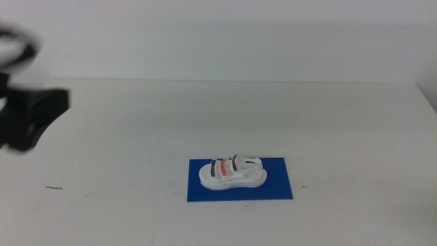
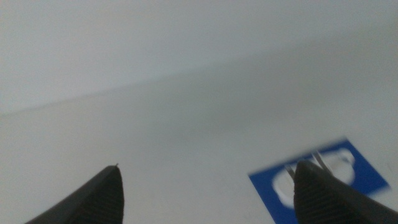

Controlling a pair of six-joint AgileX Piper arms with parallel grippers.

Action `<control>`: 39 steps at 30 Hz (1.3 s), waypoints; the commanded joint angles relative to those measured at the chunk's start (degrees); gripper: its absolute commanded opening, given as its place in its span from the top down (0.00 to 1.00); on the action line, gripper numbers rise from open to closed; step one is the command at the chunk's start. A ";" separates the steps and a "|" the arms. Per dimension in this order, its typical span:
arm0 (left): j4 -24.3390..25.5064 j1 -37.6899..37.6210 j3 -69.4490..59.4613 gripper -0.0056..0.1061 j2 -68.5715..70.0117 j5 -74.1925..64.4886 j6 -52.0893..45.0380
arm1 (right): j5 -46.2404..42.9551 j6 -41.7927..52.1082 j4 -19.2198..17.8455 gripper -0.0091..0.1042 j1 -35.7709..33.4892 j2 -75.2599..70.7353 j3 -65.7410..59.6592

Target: Use one arm to grab the shoe from the table and place it on the mat.

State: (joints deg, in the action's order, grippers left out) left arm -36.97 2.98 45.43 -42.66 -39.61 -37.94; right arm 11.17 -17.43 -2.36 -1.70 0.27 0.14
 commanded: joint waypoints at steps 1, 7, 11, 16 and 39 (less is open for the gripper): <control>-3.79 1.32 -6.19 0.11 7.35 7.14 0.69 | -0.53 0.20 -0.40 0.22 -0.10 -0.27 -0.14; -3.91 1.58 -17.64 0.11 22.29 14.87 0.69 | -0.53 0.20 -0.40 0.22 -0.10 -0.27 -0.14; -6.25 1.58 -21.80 0.11 28.52 15.72 0.93 | -0.53 0.20 -0.40 0.22 -0.10 -0.27 -0.14; 12.05 1.31 -26.22 0.11 32.68 15.45 24.33 | -0.53 0.20 -0.40 0.22 -0.10 -0.27 -0.14; 37.51 -4.07 -45.43 0.11 42.66 32.99 43.98 | -0.53 0.20 -0.40 0.22 -0.10 -0.27 -0.14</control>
State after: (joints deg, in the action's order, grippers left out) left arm 0.44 -1.15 -0.04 -0.25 -6.88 6.14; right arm 11.17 -17.43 -2.36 -1.70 0.27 0.14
